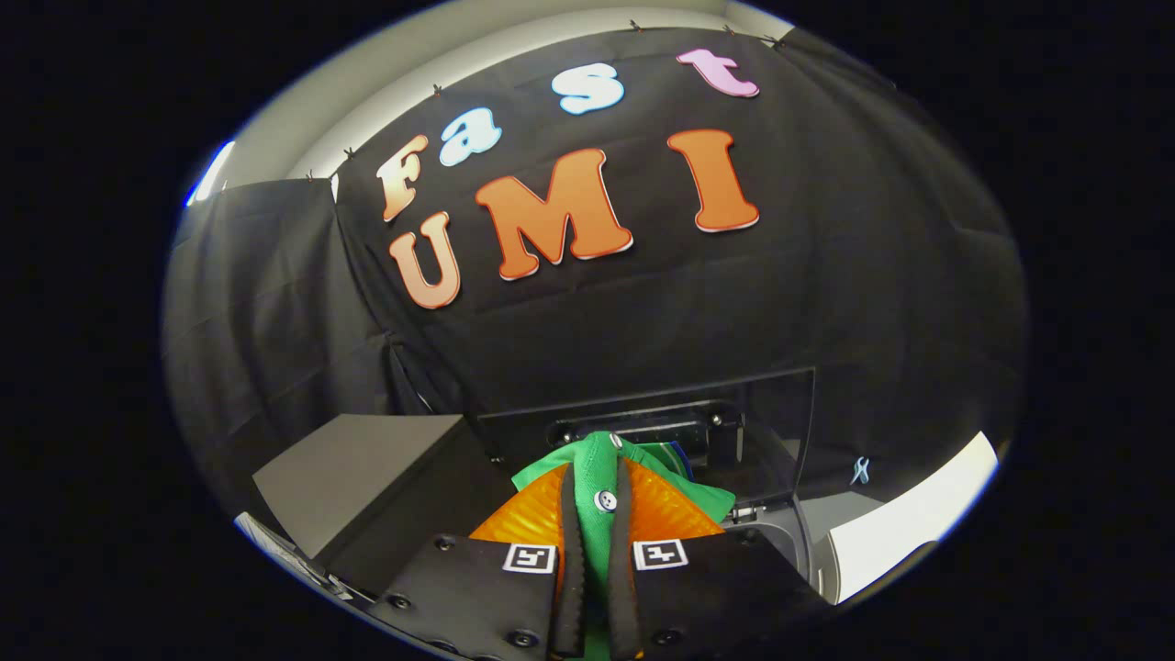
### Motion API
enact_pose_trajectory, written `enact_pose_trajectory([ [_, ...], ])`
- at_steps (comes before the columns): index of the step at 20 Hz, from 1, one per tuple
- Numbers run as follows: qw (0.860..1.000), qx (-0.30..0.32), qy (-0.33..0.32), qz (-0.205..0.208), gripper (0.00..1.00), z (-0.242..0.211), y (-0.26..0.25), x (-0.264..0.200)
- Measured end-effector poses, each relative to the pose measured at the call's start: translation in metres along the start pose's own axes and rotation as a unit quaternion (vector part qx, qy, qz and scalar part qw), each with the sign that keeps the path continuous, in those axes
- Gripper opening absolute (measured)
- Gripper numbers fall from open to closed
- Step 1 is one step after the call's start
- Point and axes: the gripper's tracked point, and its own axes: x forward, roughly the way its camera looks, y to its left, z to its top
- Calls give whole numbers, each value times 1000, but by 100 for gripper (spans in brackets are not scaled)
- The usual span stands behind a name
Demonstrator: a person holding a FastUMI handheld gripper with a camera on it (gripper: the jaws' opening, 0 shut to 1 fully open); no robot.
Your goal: Put the clothes into the washing machine and then close the washing machine lid.
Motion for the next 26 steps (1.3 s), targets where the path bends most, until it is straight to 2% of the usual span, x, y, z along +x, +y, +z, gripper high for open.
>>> enact_pose_trajectory([
  [9,988,16,150,15,18,-141,-25,87],
  [13,977,17,214,-4,18,-203,-38,112],
  [16,964,14,264,-33,18,-248,-54,122],
  [20,946,51,312,-71,18,-273,-62,121],
  [23,935,47,338,-96,18,-281,-61,124],
  [26,928,37,353,-114,24,-284,-65,119],
])
